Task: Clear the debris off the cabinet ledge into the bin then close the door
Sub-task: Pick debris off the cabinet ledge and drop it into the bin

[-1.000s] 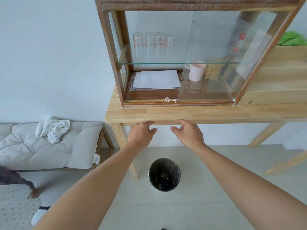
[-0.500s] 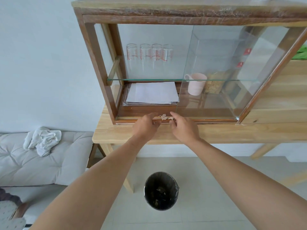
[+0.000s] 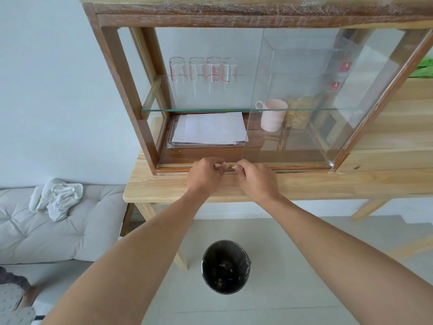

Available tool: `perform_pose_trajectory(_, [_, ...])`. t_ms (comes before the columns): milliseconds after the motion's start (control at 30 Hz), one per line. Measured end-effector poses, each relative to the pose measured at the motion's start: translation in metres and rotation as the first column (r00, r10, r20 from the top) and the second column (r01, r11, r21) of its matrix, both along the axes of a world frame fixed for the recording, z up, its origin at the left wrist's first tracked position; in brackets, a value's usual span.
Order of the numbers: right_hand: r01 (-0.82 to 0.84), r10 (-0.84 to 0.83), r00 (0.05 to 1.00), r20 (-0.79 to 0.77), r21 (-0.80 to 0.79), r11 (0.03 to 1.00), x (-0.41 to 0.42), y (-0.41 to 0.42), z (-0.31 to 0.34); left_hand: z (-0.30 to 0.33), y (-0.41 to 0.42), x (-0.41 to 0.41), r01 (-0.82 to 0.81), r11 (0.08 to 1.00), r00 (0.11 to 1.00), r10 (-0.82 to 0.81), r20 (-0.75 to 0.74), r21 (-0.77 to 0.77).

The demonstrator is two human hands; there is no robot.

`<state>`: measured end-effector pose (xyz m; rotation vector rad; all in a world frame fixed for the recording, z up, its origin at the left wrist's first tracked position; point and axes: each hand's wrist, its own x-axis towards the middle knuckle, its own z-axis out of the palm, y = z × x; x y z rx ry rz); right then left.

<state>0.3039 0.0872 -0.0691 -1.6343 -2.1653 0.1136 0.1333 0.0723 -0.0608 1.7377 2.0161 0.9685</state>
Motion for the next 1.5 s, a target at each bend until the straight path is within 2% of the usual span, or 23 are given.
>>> perform_pose_trajectory(333, [0.047, -0.062, 0.991, -0.116, -0.126, 0.991, 0.015, -0.059, -0.004, -0.001, -0.061, -0.008, 0.014, 0.998, 1.0, -0.013, 0.019, -0.061])
perform_pose_trajectory(500, [0.049, -0.07, 0.987, -0.146, -0.138, 0.989, 0.02, -0.088, -0.01, -0.012, -0.091, -0.009, 0.034, 0.995, 0.999, -0.034, 0.004, -0.091])
perform_pose_trajectory(767, [0.051, -0.082, 0.989, -0.122, -0.235, 0.971, 0.027, -0.118, -0.037, -0.041, -0.117, -0.007, 0.051, 0.986, 0.998, -0.054, -0.013, -0.162])
perform_pose_trajectory(1267, [0.031, -0.055, 0.997, -0.046, -0.419, 0.907, 0.047, -0.107, -0.152, -0.154, -0.105, 0.002, 0.039, 0.928, 0.998, -0.054, -0.031, -0.37])
perform_pose_trajectory(1500, [0.05, -0.035, 0.999, 0.038, -0.564, 0.824, 0.05, -0.095, -0.212, -0.217, -0.088, 0.006, 0.021, 0.857, 0.998, -0.047, -0.037, -0.515])
